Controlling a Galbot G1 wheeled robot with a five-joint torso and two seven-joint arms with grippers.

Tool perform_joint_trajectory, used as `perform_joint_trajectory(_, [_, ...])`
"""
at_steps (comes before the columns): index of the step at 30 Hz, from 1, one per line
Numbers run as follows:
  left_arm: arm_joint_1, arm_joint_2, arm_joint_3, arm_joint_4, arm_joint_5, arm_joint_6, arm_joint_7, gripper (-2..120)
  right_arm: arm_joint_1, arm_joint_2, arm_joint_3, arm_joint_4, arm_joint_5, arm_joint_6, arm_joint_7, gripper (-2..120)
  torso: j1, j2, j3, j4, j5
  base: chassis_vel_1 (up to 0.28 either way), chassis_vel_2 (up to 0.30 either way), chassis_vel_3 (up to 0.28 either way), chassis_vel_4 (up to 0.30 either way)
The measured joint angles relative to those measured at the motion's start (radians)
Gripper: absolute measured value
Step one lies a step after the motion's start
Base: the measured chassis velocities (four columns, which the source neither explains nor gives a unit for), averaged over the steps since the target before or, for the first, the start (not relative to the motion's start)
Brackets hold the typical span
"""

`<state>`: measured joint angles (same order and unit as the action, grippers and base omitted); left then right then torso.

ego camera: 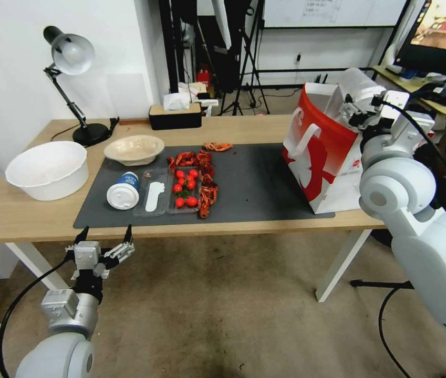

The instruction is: Pick up the trash from the table and place it into the takeout bag.

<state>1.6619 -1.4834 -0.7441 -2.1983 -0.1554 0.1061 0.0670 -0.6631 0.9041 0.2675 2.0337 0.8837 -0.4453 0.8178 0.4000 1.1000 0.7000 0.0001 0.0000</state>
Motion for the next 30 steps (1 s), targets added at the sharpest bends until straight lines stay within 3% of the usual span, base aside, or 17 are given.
perform_joint_trajectory(4, [0.005, 0.000, 0.000, -0.005, 0.001, -0.002, 0.001, 100, -0.002, 0.000, 0.008, 0.005, 0.005, -0.002, 0.001, 99, 0.000, 0.000, 0.000, 0.0000, 0.0000, 0.000, 0.000, 0.000, 0.000])
perform_joint_trajectory(7, [0.007, 0.000, -0.001, -0.009, 0.001, -0.003, 0.001, 100, -0.002, -0.003, 0.013, 0.010, 0.011, 0.002, -0.003, 100, 0.000, 0.000, 0.000, 0.0000, 0.0000, 0.000, 0.000, 0.000, 0.000])
perform_joint_trajectory(11, [0.008, 0.001, -0.002, -0.013, 0.001, -0.004, 0.002, 100, 0.004, -0.009, 0.020, 0.024, 0.044, 0.085, -0.068, 100, 0.000, 0.000, 0.000, 0.0000, 0.0000, 0.000, 0.000, 0.000, 0.000])
perform_joint_trajectory(14, [0.009, 0.000, -0.001, -0.015, 0.002, -0.004, 0.002, 100, 0.009, -0.017, 0.026, 0.054, 0.096, 0.163, -0.141, 100, 0.000, 0.000, 0.000, 0.0001, -0.0001, 0.000, 0.000, 0.000, 0.000])
perform_joint_trajectory(18, [0.010, 0.000, 0.000, -0.015, 0.003, -0.005, 0.002, 100, -0.025, -0.046, 0.034, 0.104, 0.112, 0.288, -0.323, 100, 0.000, 0.000, 0.000, 0.0001, -0.0001, 0.000, 0.000, 0.000, 0.000])
perform_joint_trajectory(19, [0.010, 0.000, 0.000, -0.015, 0.003, -0.005, 0.002, 100, -0.025, -0.046, 0.034, 0.104, 0.112, 0.288, -0.323, 100, 0.000, 0.000, 0.000, 0.0001, -0.0001, 0.000, 0.000, 0.000, 0.000])
perform_joint_trajectory(21, [0.010, 0.000, 0.000, -0.015, 0.003, -0.005, 0.002, 100, -0.074, -0.068, 0.038, 0.133, 0.114, 0.346, -0.457, 100, 0.000, 0.000, 0.000, -0.0001, 0.0000, 0.000, 0.000, 0.000, 0.000])
perform_joint_trajectory(22, [0.010, 0.000, 0.000, -0.015, 0.003, -0.005, 0.002, 100, -0.074, -0.068, 0.038, 0.133, 0.114, 0.346, -0.457, 100, 0.000, 0.000, 0.000, -0.0001, 0.0000, 0.000, 0.000, 0.000, 0.000])
perform_joint_trajectory(26, [0.010, 0.002, -0.001, -0.015, 0.002, -0.005, 0.003, 100, -0.203, -0.100, 0.035, 0.193, 0.087, 0.430, -0.650, 100, 0.000, 0.000, 0.000, -0.0003, 0.0000, 0.000, 0.000, 0.000, 0.000])
perform_joint_trajectory(30, [0.009, 0.003, -0.001, -0.016, 0.002, -0.005, 0.003, 100, -0.258, -0.102, 0.020, 0.217, 0.039, 0.443, -0.687, 100, 0.000, 0.000, 0.000, -0.0002, 0.0001, 0.000, 0.000, 0.000, 0.000])
